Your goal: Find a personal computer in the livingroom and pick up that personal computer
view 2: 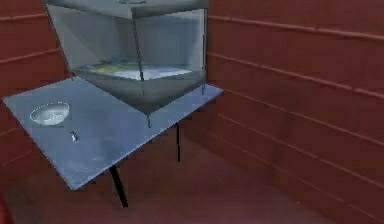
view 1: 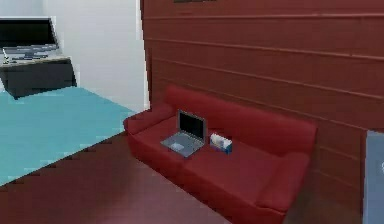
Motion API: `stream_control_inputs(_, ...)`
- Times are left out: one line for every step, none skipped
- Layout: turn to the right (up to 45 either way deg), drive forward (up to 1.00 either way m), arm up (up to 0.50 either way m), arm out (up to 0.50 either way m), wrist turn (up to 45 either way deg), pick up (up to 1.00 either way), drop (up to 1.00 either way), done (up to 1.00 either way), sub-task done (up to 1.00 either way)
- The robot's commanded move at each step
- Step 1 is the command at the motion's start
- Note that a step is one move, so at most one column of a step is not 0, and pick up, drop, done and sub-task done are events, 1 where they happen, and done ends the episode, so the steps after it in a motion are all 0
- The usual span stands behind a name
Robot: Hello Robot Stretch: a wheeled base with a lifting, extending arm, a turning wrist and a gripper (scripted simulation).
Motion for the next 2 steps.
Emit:
stream_control_inputs(0.0, 0.60, 0.00, 0.00, 0.0, 0.00, 0.00, 0.00, 0.00)
stream_control_inputs(-45.0, 0.00, 0.00, 0.00, 0.0, 0.00, 0.00, 0.00, 0.00)
